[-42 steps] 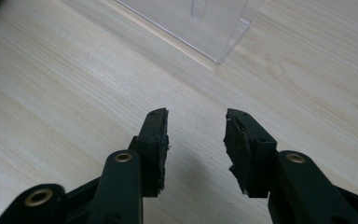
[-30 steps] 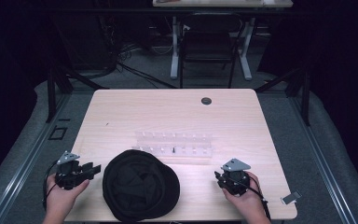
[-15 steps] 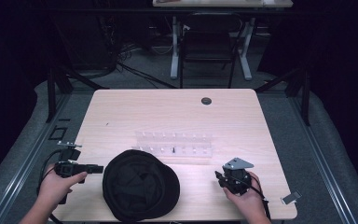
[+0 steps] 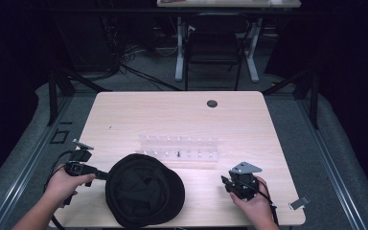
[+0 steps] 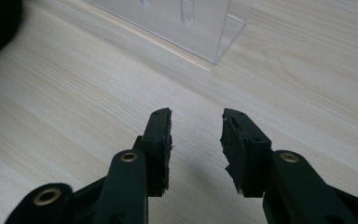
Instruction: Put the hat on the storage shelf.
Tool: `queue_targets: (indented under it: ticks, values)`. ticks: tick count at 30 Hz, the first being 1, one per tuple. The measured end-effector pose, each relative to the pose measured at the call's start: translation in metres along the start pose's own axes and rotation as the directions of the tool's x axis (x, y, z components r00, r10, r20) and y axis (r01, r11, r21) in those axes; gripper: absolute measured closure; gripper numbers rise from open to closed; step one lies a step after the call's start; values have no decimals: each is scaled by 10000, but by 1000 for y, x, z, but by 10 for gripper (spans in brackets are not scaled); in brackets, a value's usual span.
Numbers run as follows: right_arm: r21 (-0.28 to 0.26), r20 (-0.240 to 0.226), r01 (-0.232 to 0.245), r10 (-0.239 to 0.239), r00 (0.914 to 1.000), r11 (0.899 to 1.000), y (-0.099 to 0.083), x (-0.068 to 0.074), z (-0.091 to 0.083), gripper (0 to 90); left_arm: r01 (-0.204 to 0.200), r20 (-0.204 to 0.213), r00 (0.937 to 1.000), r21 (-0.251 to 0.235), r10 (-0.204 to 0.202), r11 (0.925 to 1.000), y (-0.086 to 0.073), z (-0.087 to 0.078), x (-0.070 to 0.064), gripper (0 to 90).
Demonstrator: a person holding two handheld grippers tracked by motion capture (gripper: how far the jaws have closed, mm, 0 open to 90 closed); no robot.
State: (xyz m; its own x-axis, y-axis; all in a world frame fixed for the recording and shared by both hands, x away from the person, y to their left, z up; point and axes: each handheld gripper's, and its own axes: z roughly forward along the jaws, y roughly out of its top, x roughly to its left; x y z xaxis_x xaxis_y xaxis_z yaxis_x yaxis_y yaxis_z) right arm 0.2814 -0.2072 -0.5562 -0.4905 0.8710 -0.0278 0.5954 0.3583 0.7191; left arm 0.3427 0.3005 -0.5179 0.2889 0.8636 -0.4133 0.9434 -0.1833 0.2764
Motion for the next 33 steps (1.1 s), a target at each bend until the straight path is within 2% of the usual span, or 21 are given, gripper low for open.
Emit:
queue_targets:
  ticks: [3,7,16,22,33]
  values:
    - [33,-27,69,-69,10000,10000,0,0,0,623,85,112,9999,71,-85,9999,0,3,0,643]
    - [0,-33,65,-65,10000,10000,0,1,0,624,-14,10,10000,171,14,9999,-1,8,-1,646]
    - [-3,-146,-34,34,9999,10000,0,1,1,623,91,131,9999,305,-95,9995,-2,13,2,674]
    - [15,-127,-13,14,9999,10000,0,2,2,623,140,218,9996,595,-153,9981,0,17,3,687]
    - [-36,-198,-84,83,9998,10000,0,0,2,623,-66,343,9994,951,34,9954,5,17,0,814]
